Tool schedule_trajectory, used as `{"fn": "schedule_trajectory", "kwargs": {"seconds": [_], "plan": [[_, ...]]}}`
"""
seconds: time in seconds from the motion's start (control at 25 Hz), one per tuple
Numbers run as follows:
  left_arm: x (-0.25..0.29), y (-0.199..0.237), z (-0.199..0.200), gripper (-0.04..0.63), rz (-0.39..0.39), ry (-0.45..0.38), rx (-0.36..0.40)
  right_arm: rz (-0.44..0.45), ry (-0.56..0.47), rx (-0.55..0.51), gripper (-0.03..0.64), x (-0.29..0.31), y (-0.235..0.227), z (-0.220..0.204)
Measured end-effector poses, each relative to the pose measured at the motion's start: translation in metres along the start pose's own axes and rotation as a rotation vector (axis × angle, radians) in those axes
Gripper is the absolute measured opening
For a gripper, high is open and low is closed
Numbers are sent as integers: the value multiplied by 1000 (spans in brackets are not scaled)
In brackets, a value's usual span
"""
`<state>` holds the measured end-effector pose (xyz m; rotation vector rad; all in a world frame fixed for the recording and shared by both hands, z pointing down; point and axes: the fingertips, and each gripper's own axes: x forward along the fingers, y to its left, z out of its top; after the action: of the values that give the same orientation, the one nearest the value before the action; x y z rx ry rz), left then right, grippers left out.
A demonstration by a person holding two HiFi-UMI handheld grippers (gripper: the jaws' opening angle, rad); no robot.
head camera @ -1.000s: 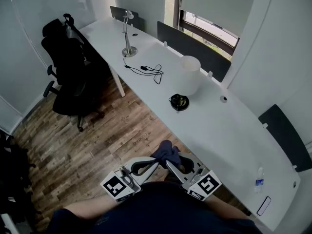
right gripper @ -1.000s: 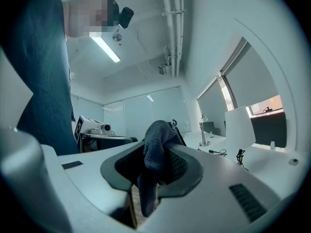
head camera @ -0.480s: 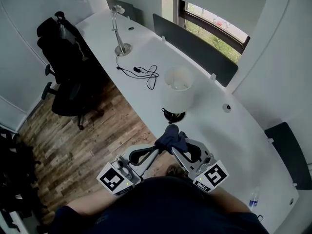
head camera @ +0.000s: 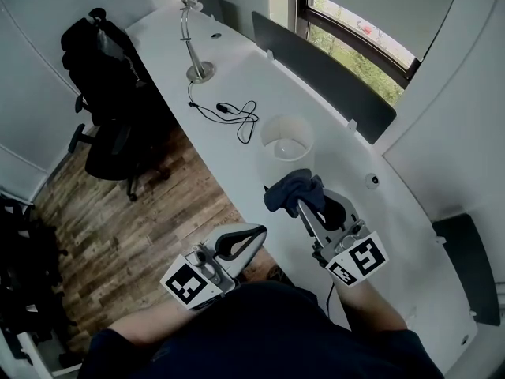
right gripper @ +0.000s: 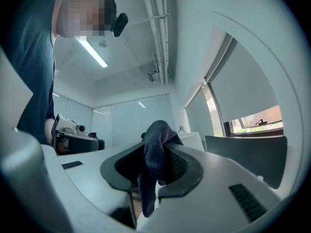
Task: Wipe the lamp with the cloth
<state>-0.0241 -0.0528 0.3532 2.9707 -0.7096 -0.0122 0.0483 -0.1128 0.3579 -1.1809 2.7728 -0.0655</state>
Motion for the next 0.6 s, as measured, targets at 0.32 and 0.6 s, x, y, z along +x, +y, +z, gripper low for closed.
{"fn": "schedule_trajectory", "kwargs": {"seconds": [0.32, 0.6], "plan": [[7, 21, 14, 2, -12, -21, 17, -31, 18, -35, 94, 23, -19, 1], [12, 27, 4, 2, -8, -5, 0, -30, 52, 3, 94, 17, -25, -34]]}}
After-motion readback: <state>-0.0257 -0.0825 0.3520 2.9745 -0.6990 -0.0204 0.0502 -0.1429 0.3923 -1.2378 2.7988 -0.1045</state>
